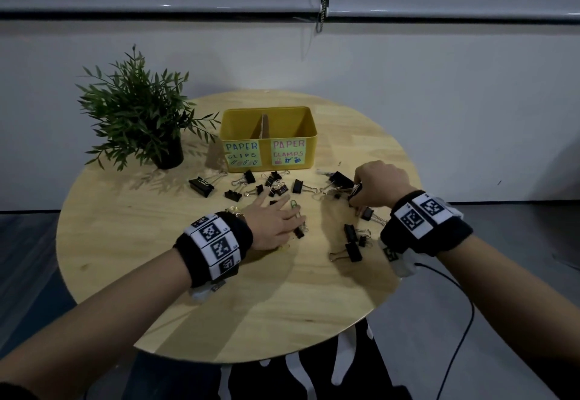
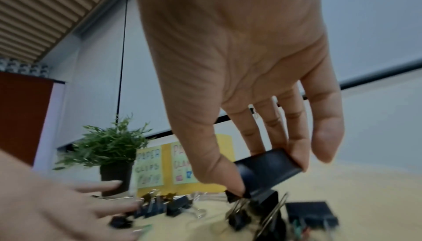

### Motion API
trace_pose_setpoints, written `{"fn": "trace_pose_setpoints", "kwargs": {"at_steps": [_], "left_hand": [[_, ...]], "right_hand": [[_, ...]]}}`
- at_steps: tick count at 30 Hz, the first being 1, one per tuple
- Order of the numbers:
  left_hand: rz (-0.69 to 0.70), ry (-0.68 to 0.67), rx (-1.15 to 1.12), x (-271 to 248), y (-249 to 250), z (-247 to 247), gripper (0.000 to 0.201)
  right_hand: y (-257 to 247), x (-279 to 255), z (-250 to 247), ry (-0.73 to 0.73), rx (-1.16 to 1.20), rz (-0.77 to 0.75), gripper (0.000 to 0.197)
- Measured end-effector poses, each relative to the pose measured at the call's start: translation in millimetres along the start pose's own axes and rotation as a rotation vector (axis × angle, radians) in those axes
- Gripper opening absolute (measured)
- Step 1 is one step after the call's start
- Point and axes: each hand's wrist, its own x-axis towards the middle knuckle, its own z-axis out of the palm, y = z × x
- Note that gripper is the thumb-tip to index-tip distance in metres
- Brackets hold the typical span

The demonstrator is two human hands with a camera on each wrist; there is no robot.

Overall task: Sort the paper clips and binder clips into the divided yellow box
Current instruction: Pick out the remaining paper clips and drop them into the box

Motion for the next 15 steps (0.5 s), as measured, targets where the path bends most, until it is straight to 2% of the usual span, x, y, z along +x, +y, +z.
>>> {"fn": "trace_pose_setpoints", "kwargs": {"at_steps": [2, 7, 10, 13, 15], "left_hand": [[-0.045, 0.005, 0.02, -9.9, -3.7, 6.9, 0.054], [-0.174, -0.013, 0.003, -25.9, -6.1, 19.8, 0.057], [-0.215, -0.002, -0.013, -28.8, -3.5, 21.2, 0.057], [-0.23, -0.019, -0.048, -33.8, -2.6, 20.4, 0.056], [-0.236, -0.037, -0.06, -37.6, -2.0, 19.5, 0.056]], "right_hand": [[5.8, 7.3, -3.1, -0.025, 0.02, -0.035, 0.034], [13.8, 21.1, -3.9, -0.174, 0.097, -0.249, 0.044], [10.9, 24.8, -5.8, -0.27, 0.078, -0.24, 0.054], [-8.7, 34.4, -14.1, -0.21, 0.112, -0.245, 0.063], [-26.3, 45.8, -10.3, -0.209, 0.006, -0.199, 0.057]]}}
